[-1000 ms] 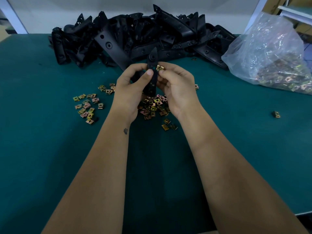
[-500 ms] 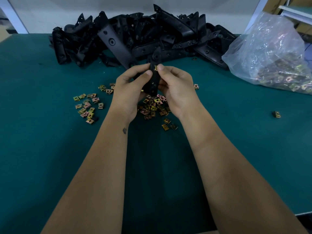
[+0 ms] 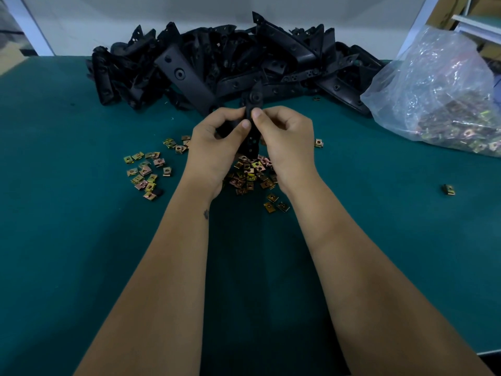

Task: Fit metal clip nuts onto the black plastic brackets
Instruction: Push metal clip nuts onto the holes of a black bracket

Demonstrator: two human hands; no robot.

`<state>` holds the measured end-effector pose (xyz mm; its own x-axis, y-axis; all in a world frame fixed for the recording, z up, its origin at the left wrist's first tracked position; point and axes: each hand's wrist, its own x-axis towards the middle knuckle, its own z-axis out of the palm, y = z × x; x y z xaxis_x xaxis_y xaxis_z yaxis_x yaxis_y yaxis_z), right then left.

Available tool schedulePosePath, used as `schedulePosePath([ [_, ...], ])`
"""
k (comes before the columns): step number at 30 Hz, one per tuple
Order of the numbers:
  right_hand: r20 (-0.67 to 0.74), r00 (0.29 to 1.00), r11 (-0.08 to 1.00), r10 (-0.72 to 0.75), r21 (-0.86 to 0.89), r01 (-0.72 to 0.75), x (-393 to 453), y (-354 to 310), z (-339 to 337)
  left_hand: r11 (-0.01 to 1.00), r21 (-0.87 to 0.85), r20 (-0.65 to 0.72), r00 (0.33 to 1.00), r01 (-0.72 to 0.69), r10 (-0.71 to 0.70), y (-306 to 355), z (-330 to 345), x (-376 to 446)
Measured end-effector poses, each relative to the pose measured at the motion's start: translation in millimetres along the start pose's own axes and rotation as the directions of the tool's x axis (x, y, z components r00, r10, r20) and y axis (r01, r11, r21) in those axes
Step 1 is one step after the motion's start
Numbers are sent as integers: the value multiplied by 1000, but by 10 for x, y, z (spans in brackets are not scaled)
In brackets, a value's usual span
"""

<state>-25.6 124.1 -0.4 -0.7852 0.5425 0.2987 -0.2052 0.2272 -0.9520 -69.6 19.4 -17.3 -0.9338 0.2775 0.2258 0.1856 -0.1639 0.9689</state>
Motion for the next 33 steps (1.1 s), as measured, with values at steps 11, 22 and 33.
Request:
schedulePosePath([
  [11,224,973,917,-61,-373,143,-25,23,15,792,-602,-116,970,102,-213,67,-207,74],
  [22,542,841,465,-12,-741,484,-20,118,3,793,-587,-117,952,163,-282,20,-189,105],
  [33,331,938,756,-100,-588,288,-8,166,32,846,-506,-101,963,168,-252,42,-120,72],
])
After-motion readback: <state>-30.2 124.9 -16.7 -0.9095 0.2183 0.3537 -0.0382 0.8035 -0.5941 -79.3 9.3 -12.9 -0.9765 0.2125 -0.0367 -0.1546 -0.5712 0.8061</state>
